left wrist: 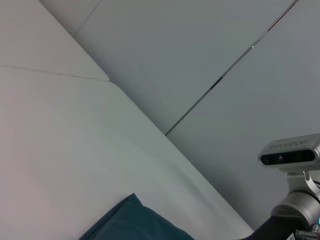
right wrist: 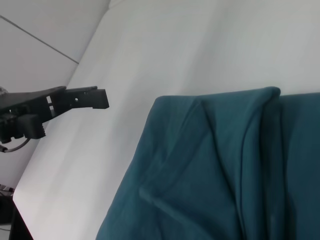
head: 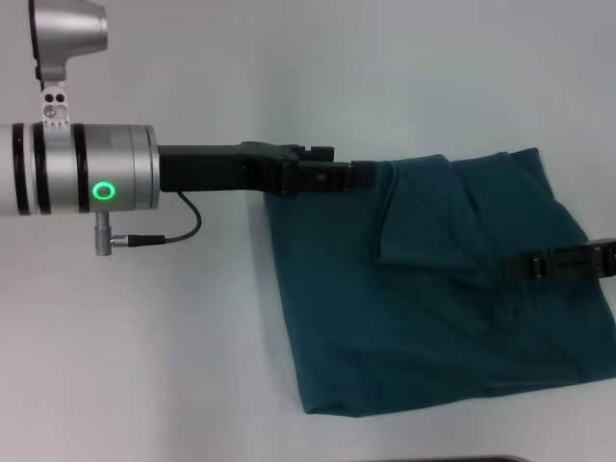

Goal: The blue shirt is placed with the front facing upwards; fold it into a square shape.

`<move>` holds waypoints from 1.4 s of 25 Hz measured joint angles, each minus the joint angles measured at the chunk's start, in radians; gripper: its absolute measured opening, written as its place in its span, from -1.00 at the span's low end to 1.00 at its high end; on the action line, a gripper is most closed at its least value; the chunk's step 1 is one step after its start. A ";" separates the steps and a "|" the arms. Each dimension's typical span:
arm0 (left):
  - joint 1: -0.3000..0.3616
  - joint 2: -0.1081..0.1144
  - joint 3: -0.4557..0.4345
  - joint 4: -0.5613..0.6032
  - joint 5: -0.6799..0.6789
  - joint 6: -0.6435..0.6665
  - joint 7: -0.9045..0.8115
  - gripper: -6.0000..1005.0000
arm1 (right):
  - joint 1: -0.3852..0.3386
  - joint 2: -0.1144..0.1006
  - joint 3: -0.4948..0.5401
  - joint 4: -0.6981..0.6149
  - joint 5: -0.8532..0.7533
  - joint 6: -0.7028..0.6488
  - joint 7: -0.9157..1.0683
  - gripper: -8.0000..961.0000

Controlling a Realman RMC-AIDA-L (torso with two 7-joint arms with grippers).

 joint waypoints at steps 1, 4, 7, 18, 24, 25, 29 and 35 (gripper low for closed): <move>0.000 0.000 0.000 0.000 0.000 0.000 0.000 0.86 | 0.001 0.002 -0.003 0.000 0.000 0.001 0.000 0.89; 0.003 0.000 0.000 -0.004 0.000 0.003 0.000 0.86 | 0.004 0.006 -0.006 0.000 -0.001 0.005 0.001 0.89; 0.003 0.002 0.000 -0.005 0.000 0.004 0.000 0.86 | 0.005 0.010 -0.013 0.000 -0.001 0.008 0.001 0.89; 0.000 0.005 0.000 -0.004 0.000 0.000 0.000 0.86 | 0.002 0.015 -0.022 -0.002 -0.001 0.010 0.009 0.88; 0.000 0.005 -0.009 -0.001 0.000 0.000 0.002 0.86 | -0.002 0.011 -0.020 -0.007 -0.001 0.010 0.020 0.88; 0.000 0.005 -0.009 -0.001 0.000 0.000 0.002 0.86 | -0.002 0.011 -0.021 -0.009 -0.001 0.010 0.023 0.88; 0.000 0.004 -0.009 -0.004 0.000 0.001 0.002 0.86 | 0.004 0.015 -0.028 -0.010 -0.001 0.014 0.038 0.88; 0.000 0.010 -0.011 -0.004 0.000 0.005 0.005 0.87 | 0.005 0.015 -0.039 -0.011 -0.001 0.028 0.060 0.88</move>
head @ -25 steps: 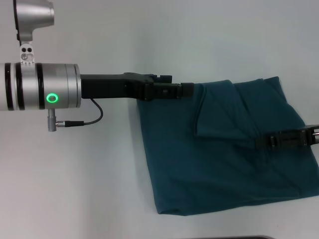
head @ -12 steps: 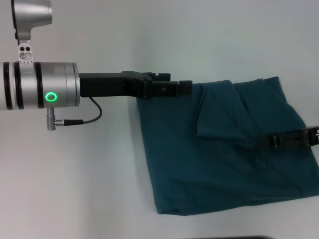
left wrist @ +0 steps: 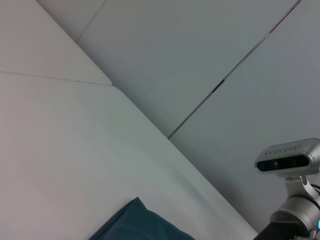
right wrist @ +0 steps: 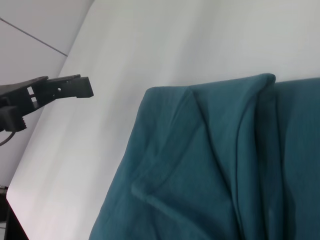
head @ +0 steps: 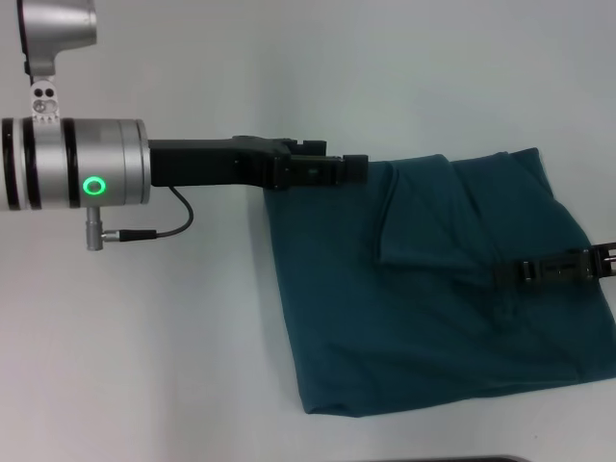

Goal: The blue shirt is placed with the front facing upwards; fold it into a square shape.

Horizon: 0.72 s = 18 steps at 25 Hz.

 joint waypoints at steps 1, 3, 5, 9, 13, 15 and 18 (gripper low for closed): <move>0.000 0.001 0.000 0.000 0.000 0.000 0.001 0.87 | -0.001 -0.001 0.000 0.000 0.000 0.001 0.002 0.88; 0.000 0.002 -0.001 0.000 0.000 -0.001 0.003 0.87 | -0.003 -0.004 -0.001 0.000 0.000 0.003 0.007 0.87; 0.000 0.003 -0.002 0.001 0.000 -0.001 0.006 0.86 | -0.003 -0.004 -0.002 0.000 0.000 0.008 0.012 0.87; 0.000 0.003 -0.002 0.000 0.000 -0.002 0.007 0.86 | 0.001 0.002 -0.015 0.000 0.000 0.018 0.014 0.87; 0.000 0.003 -0.001 0.000 0.000 -0.001 0.007 0.87 | 0.008 0.011 -0.032 0.000 0.000 0.029 0.016 0.87; 0.000 0.003 -0.001 -0.001 0.000 -0.002 0.007 0.86 | 0.011 0.014 -0.038 0.000 0.000 0.031 0.016 0.87; 0.000 0.003 -0.001 -0.001 0.000 -0.003 0.007 0.86 | 0.015 0.016 -0.043 0.000 0.000 0.032 0.016 0.87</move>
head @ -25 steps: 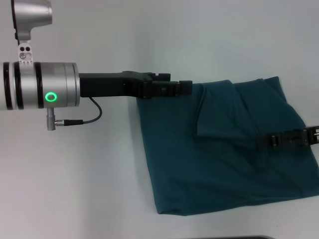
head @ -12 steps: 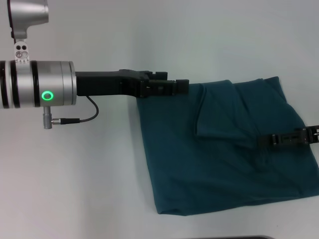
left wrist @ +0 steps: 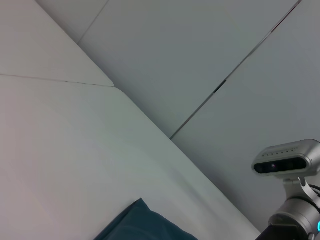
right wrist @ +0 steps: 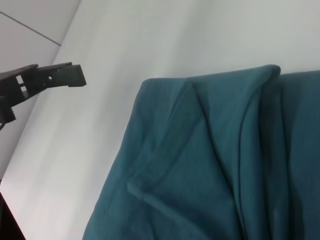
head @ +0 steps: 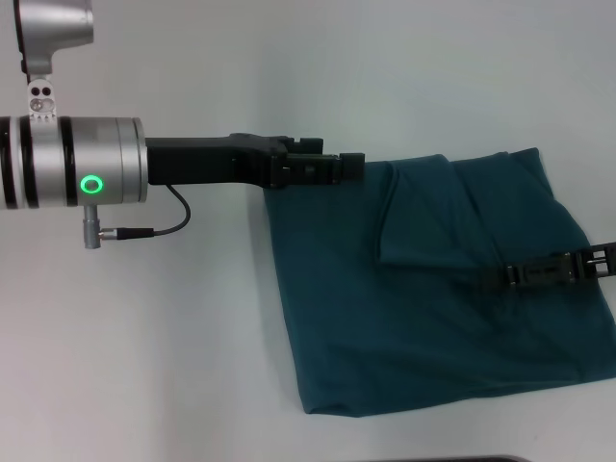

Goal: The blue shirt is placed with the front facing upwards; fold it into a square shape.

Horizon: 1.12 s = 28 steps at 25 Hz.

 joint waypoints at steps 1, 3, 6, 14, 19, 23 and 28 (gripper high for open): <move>0.000 0.000 0.000 0.000 0.000 -0.001 0.000 0.86 | 0.001 0.000 -0.002 0.000 0.000 0.000 0.000 0.87; 0.000 0.000 0.000 0.000 0.000 -0.001 0.001 0.86 | 0.002 0.001 -0.005 0.000 0.000 0.000 0.000 0.86; 0.000 0.000 0.000 0.000 0.000 -0.001 0.002 0.86 | 0.007 0.003 -0.008 0.000 0.000 0.002 0.000 0.86; 0.000 0.000 0.000 0.000 0.000 -0.002 0.002 0.86 | 0.017 0.010 -0.022 0.000 0.000 0.013 0.000 0.86; 0.000 0.000 -0.001 0.000 0.000 -0.002 0.002 0.86 | 0.018 0.010 -0.027 0.000 0.000 0.019 0.000 0.86; -0.001 0.000 -0.002 0.000 0.000 -0.002 0.002 0.86 | 0.019 0.010 -0.037 0.000 0.000 0.021 0.000 0.85; -0.002 0.000 -0.013 0.000 0.000 -0.001 0.001 0.86 | 0.027 0.013 -0.074 0.000 -0.001 0.030 0.005 0.66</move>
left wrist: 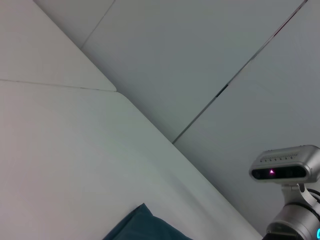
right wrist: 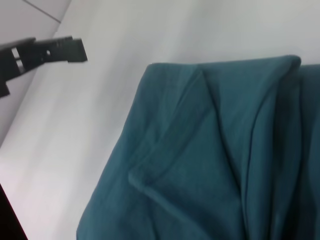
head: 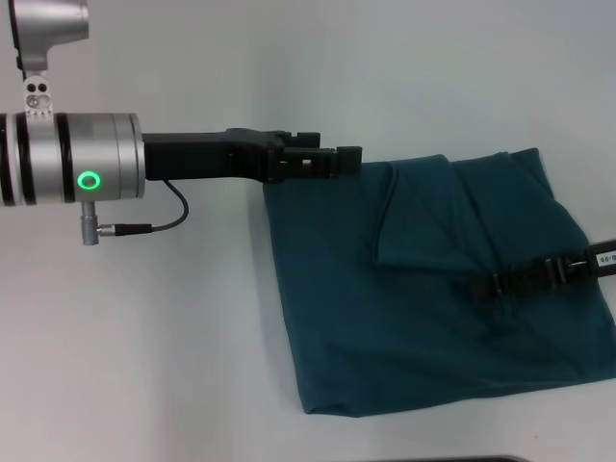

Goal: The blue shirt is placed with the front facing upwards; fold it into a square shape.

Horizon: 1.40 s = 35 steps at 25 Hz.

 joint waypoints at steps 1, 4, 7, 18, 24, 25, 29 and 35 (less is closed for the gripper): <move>0.000 0.000 0.000 0.000 0.000 0.000 0.000 0.86 | 0.001 0.000 -0.004 0.000 0.000 0.004 0.005 0.62; 0.000 0.000 -0.001 0.001 0.000 0.000 0.000 0.86 | 0.001 0.001 -0.004 -0.002 0.000 0.012 0.011 0.50; 0.000 0.000 -0.001 0.004 0.000 0.000 0.002 0.86 | 0.001 0.000 0.003 -0.003 0.003 0.016 0.012 0.17; 0.000 0.001 -0.001 0.003 0.000 0.000 0.012 0.86 | -0.004 -0.004 0.009 -0.006 0.072 -0.052 -0.036 -0.75; 0.000 0.003 -0.013 0.004 0.000 0.006 0.015 0.86 | -0.016 -0.009 0.010 -0.043 0.154 -0.108 -0.056 -0.80; 0.000 0.003 -0.013 0.004 0.000 0.006 0.015 0.86 | -0.017 -0.009 0.010 -0.050 0.161 -0.118 -0.057 -0.80; 0.000 0.003 -0.013 0.005 0.000 0.007 0.015 0.86 | -0.020 -0.008 0.009 -0.094 0.210 -0.175 -0.066 -0.80; 0.000 0.003 -0.013 0.006 0.000 0.009 0.015 0.86 | -0.014 -0.003 0.010 -0.158 0.258 -0.257 -0.061 -0.80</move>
